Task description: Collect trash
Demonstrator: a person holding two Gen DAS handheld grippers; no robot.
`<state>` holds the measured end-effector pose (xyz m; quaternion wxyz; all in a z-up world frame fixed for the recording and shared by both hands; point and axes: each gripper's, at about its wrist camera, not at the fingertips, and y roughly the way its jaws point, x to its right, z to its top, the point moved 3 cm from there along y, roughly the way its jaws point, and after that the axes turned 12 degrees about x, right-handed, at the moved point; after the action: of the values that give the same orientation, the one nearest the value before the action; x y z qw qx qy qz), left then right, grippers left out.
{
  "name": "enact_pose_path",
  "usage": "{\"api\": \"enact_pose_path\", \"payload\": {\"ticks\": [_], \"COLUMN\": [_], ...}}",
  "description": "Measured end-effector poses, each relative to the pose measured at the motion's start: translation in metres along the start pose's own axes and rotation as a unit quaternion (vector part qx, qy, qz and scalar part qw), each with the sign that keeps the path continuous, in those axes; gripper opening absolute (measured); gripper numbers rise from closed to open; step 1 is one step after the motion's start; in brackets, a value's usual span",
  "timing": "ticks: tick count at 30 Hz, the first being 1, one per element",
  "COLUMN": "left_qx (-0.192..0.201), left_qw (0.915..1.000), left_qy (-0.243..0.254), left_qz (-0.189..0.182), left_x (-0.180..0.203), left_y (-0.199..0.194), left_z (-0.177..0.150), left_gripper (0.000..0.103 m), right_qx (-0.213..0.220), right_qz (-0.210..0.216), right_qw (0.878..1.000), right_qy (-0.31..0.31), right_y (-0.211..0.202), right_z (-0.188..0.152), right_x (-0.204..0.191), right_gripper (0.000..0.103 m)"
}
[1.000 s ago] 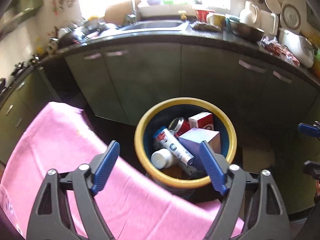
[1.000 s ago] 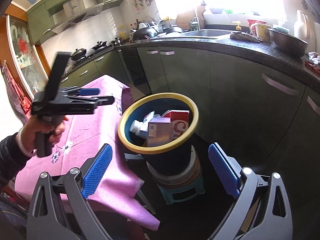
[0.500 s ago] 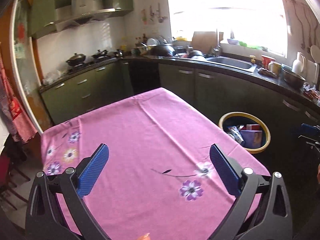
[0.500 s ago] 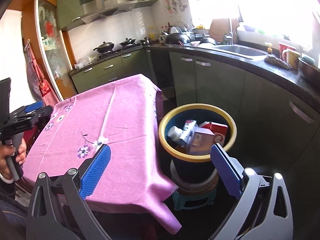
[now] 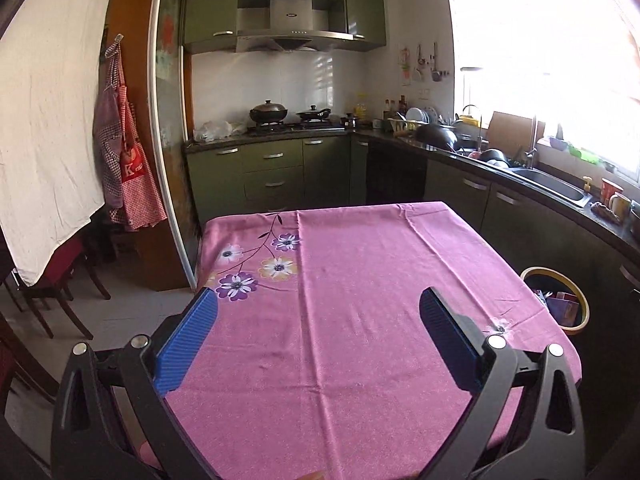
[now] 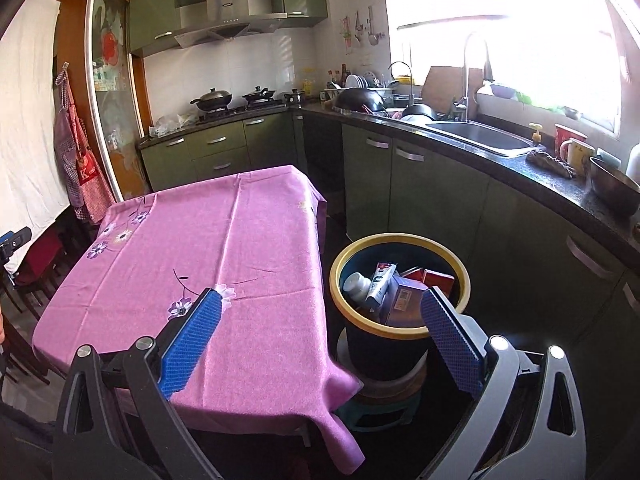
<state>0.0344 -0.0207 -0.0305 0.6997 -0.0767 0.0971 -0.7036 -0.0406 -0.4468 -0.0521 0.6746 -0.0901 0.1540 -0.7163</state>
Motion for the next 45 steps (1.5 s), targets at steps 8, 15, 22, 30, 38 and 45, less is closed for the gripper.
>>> {"api": "enact_pose_path", "payload": {"ticks": [8, 15, 22, 30, 38, 45], "left_qx": [0.009, 0.001, -0.004, -0.007, -0.009, -0.011], "left_qw": [0.9999, 0.9999, 0.9998, 0.9996, 0.9995, 0.9994], "left_qy": [-0.003, 0.0, 0.005, 0.009, 0.011, 0.012], "left_qz": [-0.008, -0.013, -0.019, -0.025, -0.028, -0.03], "left_x": [0.002, 0.005, 0.007, 0.012, 0.012, 0.014], "left_y": [-0.015, -0.018, -0.016, -0.016, -0.015, -0.014], "left_z": [-0.004, -0.009, -0.011, -0.014, -0.015, -0.015], "left_gripper": [0.096, 0.096, 0.096, 0.096, 0.096, 0.096], "right_qx": [0.009, 0.011, 0.012, 0.011, 0.012, 0.012], "right_qz": [-0.016, -0.014, -0.013, -0.013, -0.013, -0.012], "right_qw": [1.0, 1.0, 1.0, 1.0, 1.0, 1.0], "right_qy": [-0.015, -0.017, -0.016, -0.017, -0.018, -0.018], "right_y": [-0.01, -0.012, -0.01, -0.009, -0.008, -0.007], "right_z": [-0.001, -0.002, -0.002, -0.002, -0.001, -0.001], "right_x": [-0.002, -0.004, -0.001, -0.001, 0.0, -0.001], "right_gripper": [0.098, 0.098, 0.098, 0.098, 0.098, 0.098]}}
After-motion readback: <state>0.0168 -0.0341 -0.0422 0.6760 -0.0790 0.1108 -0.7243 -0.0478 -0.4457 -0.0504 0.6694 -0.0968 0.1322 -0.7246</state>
